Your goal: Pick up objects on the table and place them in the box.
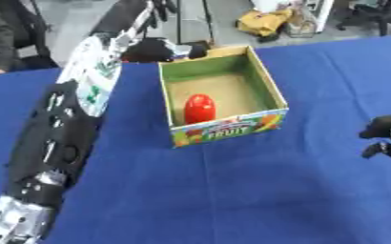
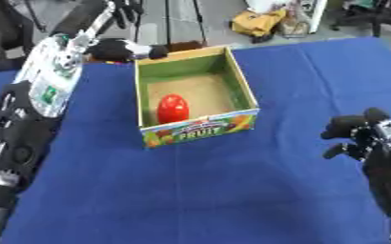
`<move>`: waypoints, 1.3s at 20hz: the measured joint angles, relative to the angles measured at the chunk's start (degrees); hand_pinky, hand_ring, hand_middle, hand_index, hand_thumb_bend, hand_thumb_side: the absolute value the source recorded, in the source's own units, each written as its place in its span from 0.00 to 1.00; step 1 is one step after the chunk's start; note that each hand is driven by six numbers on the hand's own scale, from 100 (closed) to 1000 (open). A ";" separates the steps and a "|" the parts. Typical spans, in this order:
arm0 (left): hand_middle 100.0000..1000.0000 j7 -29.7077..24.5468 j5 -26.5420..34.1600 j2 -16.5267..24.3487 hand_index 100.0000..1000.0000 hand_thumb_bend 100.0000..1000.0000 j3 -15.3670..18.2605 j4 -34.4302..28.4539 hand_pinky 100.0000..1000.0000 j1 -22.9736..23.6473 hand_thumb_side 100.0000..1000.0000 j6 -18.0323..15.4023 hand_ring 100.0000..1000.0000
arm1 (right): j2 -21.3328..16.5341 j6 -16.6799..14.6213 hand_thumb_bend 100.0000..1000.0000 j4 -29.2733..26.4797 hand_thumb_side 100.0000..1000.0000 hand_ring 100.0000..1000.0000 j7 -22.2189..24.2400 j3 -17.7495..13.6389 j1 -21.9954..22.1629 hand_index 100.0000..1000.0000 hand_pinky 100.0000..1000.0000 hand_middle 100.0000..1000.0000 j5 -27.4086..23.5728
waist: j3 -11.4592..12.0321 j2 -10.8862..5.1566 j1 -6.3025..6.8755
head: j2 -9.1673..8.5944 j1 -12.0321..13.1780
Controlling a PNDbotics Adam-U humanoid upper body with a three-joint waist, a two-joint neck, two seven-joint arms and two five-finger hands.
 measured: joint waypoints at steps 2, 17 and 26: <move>0.49 1.82 1.78 -0.07 0.72 0.75 1.51 -2.92 0.70 2.87 0.86 -0.30 0.45 | 0.00 -0.11 0.00 -0.02 0.96 0.61 -0.31 -0.37 -0.05 0.64 0.41 0.55 0.01 | 1.28 0.63 -0.03 | -0.01 -0.81; 0.47 15.40 15.39 -5.14 0.71 0.59 0.34 -15.12 0.69 24.66 0.88 7.36 0.42 | -0.01 -0.07 0.00 -0.31 0.96 0.61 -0.86 -0.86 -0.59 0.64 0.41 0.55 0.04 | 2.72 1.69 -0.44 | -0.42 -2.15; 0.46 23.48 23.63 -6.69 0.71 0.62 -4.07 -19.97 0.69 37.77 0.90 2.97 0.42 | 0.02 0.11 0.00 -0.31 0.96 0.61 -0.60 -0.50 -0.51 0.64 0.41 0.55 0.04 | 2.32 0.88 -0.37 | 1.09 -0.90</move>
